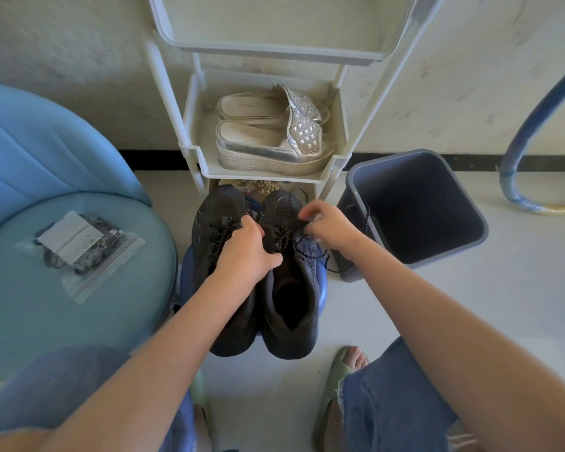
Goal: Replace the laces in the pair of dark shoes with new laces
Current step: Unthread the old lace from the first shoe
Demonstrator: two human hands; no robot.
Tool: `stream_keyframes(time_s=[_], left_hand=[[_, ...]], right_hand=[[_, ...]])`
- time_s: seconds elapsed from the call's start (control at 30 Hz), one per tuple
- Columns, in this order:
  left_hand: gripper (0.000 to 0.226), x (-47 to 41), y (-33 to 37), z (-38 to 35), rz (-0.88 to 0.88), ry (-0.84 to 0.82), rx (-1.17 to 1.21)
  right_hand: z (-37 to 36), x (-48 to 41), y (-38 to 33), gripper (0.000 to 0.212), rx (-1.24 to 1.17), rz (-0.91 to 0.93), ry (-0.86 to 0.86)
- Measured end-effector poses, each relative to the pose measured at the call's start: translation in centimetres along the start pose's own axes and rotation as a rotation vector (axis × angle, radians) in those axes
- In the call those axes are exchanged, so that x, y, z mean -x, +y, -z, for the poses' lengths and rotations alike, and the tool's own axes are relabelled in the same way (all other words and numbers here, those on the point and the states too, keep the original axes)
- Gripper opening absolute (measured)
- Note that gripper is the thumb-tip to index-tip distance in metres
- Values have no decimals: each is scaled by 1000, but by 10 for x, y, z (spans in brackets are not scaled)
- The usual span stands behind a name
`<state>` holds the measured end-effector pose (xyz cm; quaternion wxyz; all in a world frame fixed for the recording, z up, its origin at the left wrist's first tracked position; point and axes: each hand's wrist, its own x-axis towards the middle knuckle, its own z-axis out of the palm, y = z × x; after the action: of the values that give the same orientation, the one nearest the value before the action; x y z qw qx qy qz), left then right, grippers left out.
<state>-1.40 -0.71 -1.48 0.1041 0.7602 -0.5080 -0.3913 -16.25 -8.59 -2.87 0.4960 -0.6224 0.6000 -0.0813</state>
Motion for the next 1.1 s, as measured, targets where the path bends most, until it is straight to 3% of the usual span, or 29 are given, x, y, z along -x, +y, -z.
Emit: stream_keyframes(time_s=[0.07,0.13,0.3,0.4,0.47,0.57,0.63,0.73,0.8,0.93,1.03,1.1], left_hand=[[47,0,0,-1,-17,14,-14],[47,1,0,-1,-26,28,-32],[44,1,0,0,-25,15,-42],[44,2,1,1,-23,7,-35],[40,3,1,1,-14,-7,-29],[35,3,-1,2,-10,-17,-26],[34,2,-1,3,-6,-24,-30],[36,1,1,3,-1,-48,-47],[40,1,2,2,-8,-48,-74],[47,3,3,2,-49,-29,-120],[36,3,1,2,-48,-40,-90],[25,4,1,2,-50,-40,-59]], right_hand=[[-4,3,-4,24,275,207,-116],[-11,4,-5,16,379,253,-186],[-11,2,-6,7,221,289,-133],[-14,-4,-6,4,344,311,-122],[-14,-10,-2,10,400,243,98],[9,-12,6,15,125,-44,525],[23,-8,12,12,96,-46,428],[17,2,4,15,181,203,97],[-1,3,0,15,349,290,-28],[-21,-1,-4,5,480,352,-13],[-21,-6,-4,8,619,322,9],[-15,-11,-2,19,683,213,218]])
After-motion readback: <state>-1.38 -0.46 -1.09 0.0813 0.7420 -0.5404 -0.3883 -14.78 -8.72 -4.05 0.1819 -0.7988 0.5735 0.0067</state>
